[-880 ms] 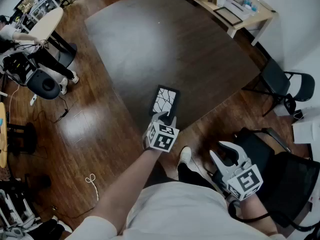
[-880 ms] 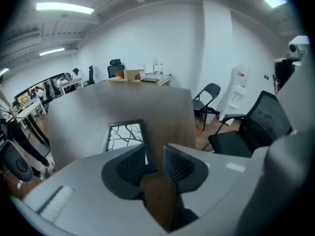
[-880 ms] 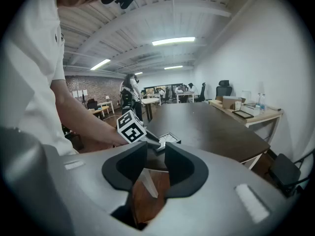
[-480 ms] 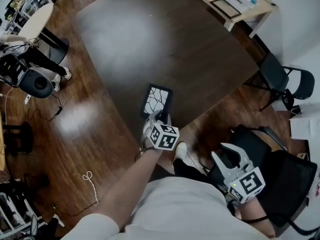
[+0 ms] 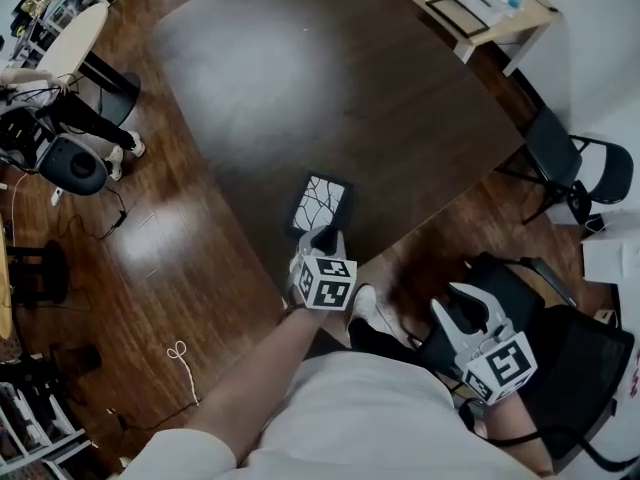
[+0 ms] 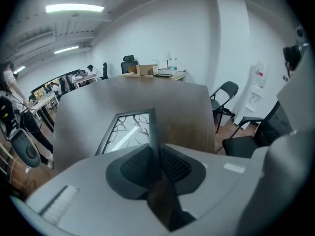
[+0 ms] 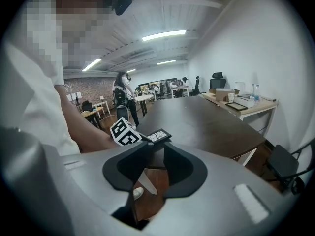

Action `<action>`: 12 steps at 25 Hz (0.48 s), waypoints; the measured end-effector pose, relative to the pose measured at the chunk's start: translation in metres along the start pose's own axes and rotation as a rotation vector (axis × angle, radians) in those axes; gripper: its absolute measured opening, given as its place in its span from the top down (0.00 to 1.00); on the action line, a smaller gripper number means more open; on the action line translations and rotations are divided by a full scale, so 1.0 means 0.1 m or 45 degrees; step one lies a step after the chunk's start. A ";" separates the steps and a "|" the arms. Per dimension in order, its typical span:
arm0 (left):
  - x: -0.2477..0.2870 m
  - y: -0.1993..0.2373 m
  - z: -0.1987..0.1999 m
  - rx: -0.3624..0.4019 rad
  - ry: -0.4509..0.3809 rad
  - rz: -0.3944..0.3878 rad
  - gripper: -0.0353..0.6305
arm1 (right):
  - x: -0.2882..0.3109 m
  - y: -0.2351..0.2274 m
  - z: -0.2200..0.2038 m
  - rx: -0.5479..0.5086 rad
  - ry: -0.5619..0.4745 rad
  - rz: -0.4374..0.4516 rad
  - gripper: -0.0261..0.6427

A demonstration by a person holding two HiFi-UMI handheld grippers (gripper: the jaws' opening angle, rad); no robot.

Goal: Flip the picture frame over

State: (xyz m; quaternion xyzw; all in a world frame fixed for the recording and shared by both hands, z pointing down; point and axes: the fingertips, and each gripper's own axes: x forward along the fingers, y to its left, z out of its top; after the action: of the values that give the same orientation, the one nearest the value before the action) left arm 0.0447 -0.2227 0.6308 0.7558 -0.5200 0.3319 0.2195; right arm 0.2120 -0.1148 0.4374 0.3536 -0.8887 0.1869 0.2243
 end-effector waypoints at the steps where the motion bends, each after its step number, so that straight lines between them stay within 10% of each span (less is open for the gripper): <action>1: -0.03 0.00 0.05 -0.023 -0.015 -0.024 0.85 | 0.02 0.00 0.02 0.000 -0.002 0.000 0.81; 7: -0.24 0.02 0.38 -0.194 -0.123 -0.238 0.85 | 0.10 0.08 0.14 -0.015 -0.020 -0.003 0.81; 12: -0.47 -0.12 0.65 -0.576 -0.235 -0.635 0.85 | 0.15 0.14 0.23 -0.006 -0.025 -0.051 0.81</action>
State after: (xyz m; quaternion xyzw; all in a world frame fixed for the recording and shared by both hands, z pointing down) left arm 0.0623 -0.2327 0.5519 0.8186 -0.3974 0.0747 0.4078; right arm 0.1867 -0.1250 0.4236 0.3725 -0.8840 0.1768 0.2202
